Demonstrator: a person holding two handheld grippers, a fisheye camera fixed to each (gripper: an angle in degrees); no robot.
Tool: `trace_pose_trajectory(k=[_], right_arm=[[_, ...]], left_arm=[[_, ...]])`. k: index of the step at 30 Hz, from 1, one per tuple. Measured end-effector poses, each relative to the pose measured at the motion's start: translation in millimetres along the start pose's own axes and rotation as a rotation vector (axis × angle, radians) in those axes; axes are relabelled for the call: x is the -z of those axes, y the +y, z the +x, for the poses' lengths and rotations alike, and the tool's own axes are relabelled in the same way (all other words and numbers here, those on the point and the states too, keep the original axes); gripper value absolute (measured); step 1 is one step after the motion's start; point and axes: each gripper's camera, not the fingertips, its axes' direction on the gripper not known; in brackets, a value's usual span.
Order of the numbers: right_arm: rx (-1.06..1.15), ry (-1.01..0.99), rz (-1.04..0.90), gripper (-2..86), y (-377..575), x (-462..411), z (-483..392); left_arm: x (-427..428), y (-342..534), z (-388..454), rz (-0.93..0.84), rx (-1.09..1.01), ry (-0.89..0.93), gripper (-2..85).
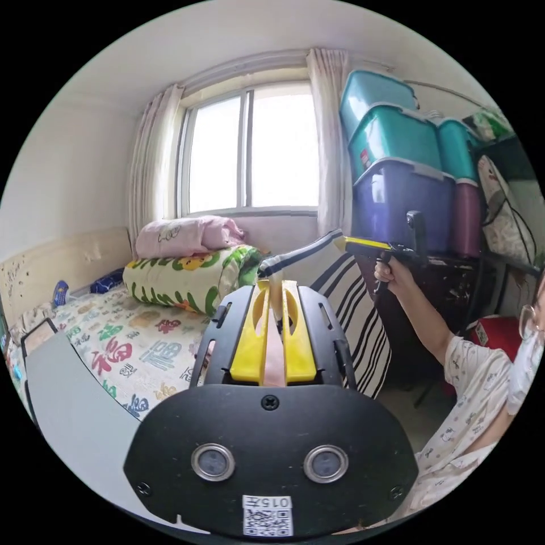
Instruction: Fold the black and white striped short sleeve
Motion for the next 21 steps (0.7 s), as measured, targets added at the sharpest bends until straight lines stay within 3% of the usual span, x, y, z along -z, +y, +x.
trace_pose_trajectory(k=[5,8,14,18,21], right_arm=[[-0.103,-0.012,-0.309,3.6,-7,-204,14],[-0.100,0.013,-0.386,3.4,-8,-277,2],[0.017,0.143,-0.587,4.7,-1,-396,-30],[-0.059,0.128,-0.570,5.8,-6,-417,-20],[-0.108,0.267,-0.508,3.6,-5,-414,-7]], left_arm=[[-192,51,-125,-0.194,0.233,-0.054,1.7],[-248,76,-178,-0.232,0.327,-0.044,1.9],[-318,96,-250,-0.347,0.369,-0.072,2.7],[-326,87,-280,-0.381,0.384,-0.093,3.9],[-296,67,-298,-0.369,0.385,-0.213,5.1]])
